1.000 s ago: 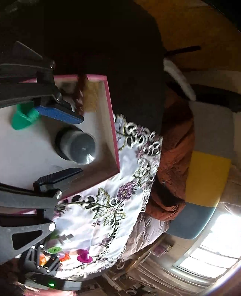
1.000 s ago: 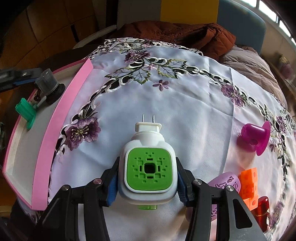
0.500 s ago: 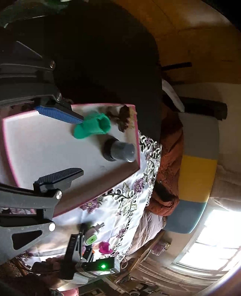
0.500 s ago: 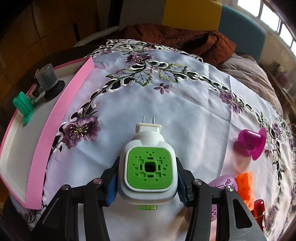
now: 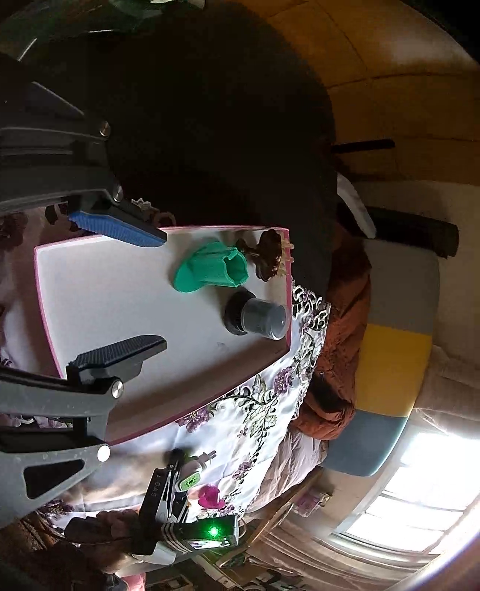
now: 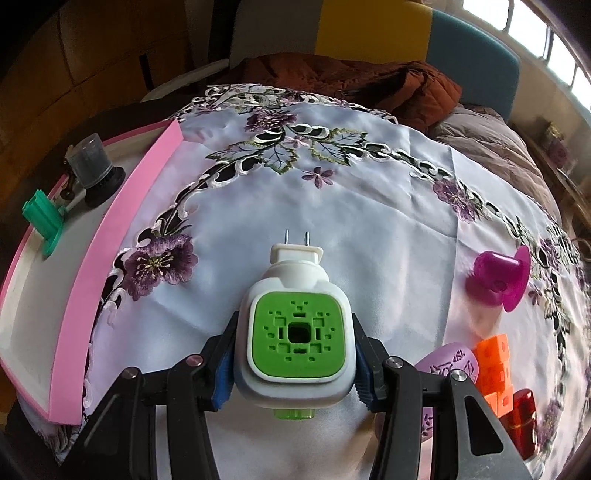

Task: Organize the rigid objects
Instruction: 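Carry the white-and-green plug toward the tray with the right gripper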

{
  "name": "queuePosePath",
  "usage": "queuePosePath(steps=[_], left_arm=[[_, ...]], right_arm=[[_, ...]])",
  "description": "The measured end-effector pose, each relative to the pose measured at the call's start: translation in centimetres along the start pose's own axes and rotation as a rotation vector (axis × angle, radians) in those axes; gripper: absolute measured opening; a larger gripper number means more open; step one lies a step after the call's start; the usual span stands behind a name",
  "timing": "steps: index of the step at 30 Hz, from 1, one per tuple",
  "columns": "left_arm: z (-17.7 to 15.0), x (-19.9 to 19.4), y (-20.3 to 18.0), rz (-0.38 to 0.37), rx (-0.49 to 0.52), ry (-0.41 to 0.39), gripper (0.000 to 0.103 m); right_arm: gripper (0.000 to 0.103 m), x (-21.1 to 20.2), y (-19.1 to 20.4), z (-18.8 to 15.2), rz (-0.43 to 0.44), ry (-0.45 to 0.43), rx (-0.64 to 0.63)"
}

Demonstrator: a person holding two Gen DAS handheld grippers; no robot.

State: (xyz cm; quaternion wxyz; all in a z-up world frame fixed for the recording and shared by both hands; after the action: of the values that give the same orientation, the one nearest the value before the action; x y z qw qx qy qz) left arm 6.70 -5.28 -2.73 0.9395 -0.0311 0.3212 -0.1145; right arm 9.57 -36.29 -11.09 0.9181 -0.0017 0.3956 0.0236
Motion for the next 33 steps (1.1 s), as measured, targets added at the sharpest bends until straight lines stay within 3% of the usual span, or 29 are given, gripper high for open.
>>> queuePosePath(steps=[12, 16, 26, 33], left_arm=[[-0.9, -0.3, 1.9, 0.001, -0.042, 0.008, 0.050], [-1.0, -0.4, 2.7, 0.007, -0.053, 0.005, 0.050], [-1.3, -0.4, 4.2, 0.023, -0.091, 0.006, 0.050], [-1.4, -0.6, 5.2, 0.036, -0.114, 0.005, 0.050]], right_arm=[[0.052, -0.3, 0.6, 0.4, -0.097, 0.005, 0.025], [0.052, -1.9, 1.5, 1.7, -0.101, -0.058, 0.023], [0.052, -6.0, 9.9, 5.1, 0.121, -0.174, -0.053], [0.052, -4.3, 16.3, 5.5, 0.238, -0.136, -0.126]])
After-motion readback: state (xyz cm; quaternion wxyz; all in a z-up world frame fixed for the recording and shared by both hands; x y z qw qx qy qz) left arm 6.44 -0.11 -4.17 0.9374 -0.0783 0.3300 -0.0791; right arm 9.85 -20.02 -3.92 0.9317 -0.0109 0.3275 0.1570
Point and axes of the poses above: each gripper's, at about its wrist camera, not at the fingertips, and x roughly the way its jaws point, y to its left, z to its top, the point moved 3 cm from there along x, roughly the way its jaws point, and after that the axes turned 13 degrees about -y, right-handed, at the moved point
